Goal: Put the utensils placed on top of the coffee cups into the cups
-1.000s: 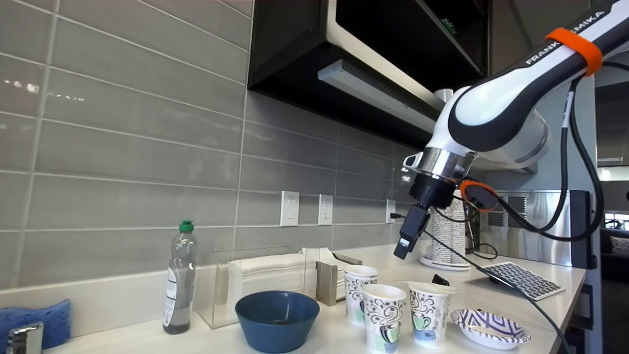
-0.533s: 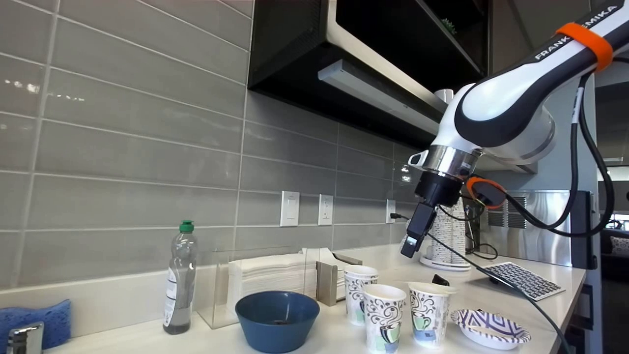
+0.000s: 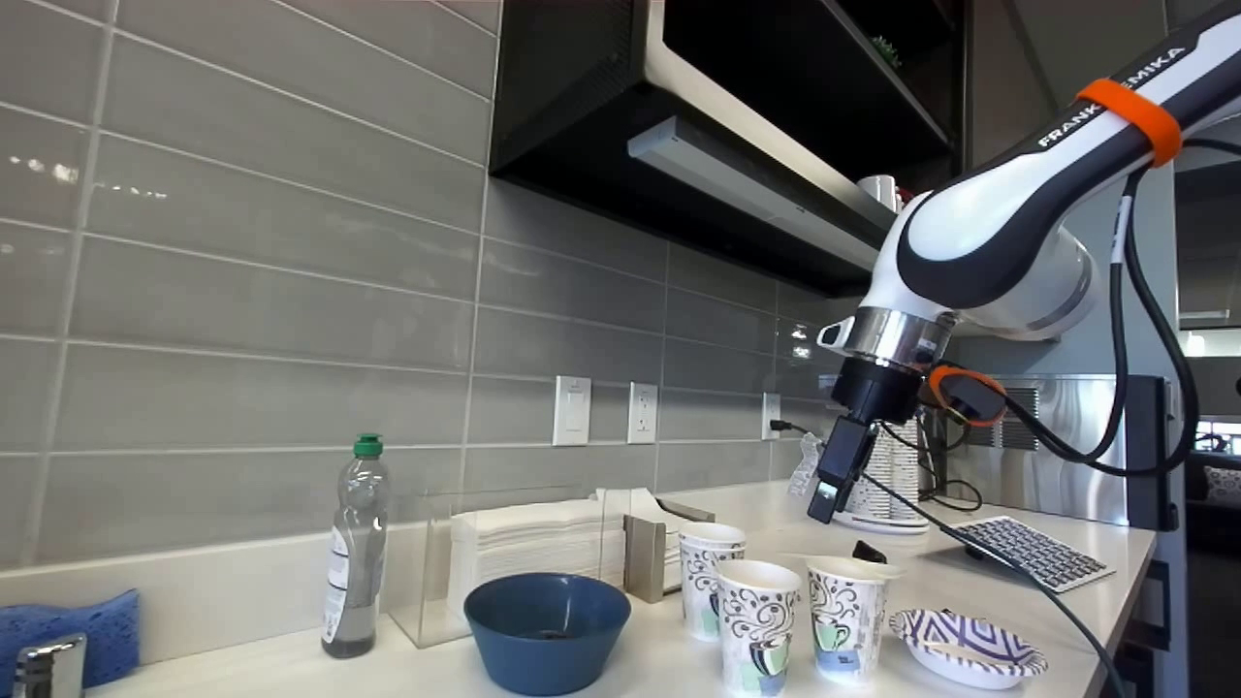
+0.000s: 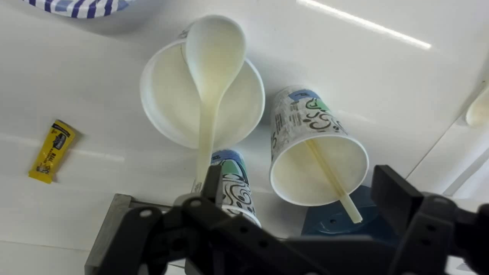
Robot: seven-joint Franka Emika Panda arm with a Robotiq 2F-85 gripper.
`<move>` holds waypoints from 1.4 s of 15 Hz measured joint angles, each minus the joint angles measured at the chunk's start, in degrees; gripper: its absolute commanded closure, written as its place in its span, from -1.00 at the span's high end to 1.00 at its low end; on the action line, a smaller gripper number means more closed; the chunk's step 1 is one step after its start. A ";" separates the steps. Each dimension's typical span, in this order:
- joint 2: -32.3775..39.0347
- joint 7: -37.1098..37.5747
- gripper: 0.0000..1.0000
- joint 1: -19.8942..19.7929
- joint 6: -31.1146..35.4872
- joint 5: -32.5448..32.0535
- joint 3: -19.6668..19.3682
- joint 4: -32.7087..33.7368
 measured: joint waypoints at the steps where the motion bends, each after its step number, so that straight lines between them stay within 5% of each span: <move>1: 0.48 -0.32 1.00 0.00 -0.14 0.00 -0.43 0.02; 13: 6.02 -1.89 1.00 -0.37 -0.14 -0.48 -1.77 1.12; 19: 7.20 -1.88 0.08 -0.38 -0.04 -0.82 -1.76 2.24; 21: 7.40 -1.88 0.33 -0.41 0.08 -0.98 -1.75 2.50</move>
